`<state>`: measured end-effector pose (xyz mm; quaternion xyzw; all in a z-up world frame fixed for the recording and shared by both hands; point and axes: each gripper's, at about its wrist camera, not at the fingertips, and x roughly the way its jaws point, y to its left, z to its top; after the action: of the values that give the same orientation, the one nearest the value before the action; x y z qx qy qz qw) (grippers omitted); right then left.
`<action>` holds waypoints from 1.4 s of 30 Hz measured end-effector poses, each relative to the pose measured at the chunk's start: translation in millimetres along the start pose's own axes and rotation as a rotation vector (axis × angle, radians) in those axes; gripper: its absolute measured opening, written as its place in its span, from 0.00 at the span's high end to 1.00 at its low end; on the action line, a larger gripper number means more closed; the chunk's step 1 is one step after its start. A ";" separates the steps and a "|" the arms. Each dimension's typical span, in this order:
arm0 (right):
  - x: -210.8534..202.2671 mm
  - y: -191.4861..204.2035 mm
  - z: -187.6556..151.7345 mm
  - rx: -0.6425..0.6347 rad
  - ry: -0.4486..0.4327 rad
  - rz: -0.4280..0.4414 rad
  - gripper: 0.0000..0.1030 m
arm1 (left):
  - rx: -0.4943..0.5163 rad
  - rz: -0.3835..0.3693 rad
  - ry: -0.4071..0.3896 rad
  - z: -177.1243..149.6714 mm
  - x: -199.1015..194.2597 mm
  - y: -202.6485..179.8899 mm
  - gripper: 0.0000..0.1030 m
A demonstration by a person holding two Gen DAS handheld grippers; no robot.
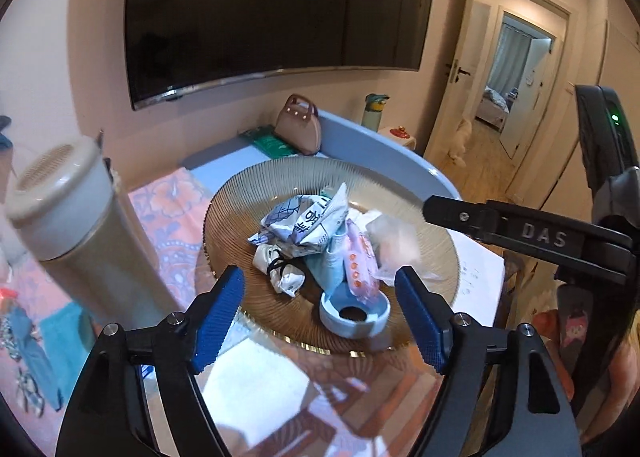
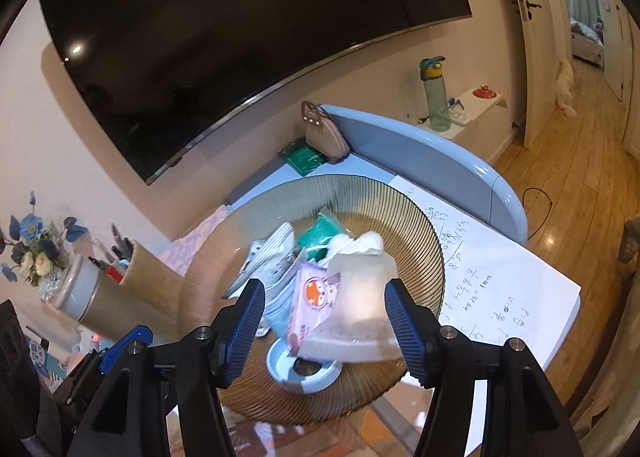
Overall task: Organize soft objects
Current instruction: 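Move both tools back over the bed of items, then grasp the grey-blue plush bunny with the left tool while the right tool grasps the orange packet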
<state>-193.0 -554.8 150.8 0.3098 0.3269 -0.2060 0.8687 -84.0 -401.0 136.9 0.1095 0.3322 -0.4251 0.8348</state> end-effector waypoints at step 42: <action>48.0 419.5 -160.6 -0.860 0.198 0.369 0.12 | -0.617 0.464 -0.155 -123.9 -236.4 385.8 0.12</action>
<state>5.1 -150.8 191.2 -0.0067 0.4030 0.1362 0.9050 61.8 44.4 158.0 -0.1071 0.3466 -0.1120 0.9251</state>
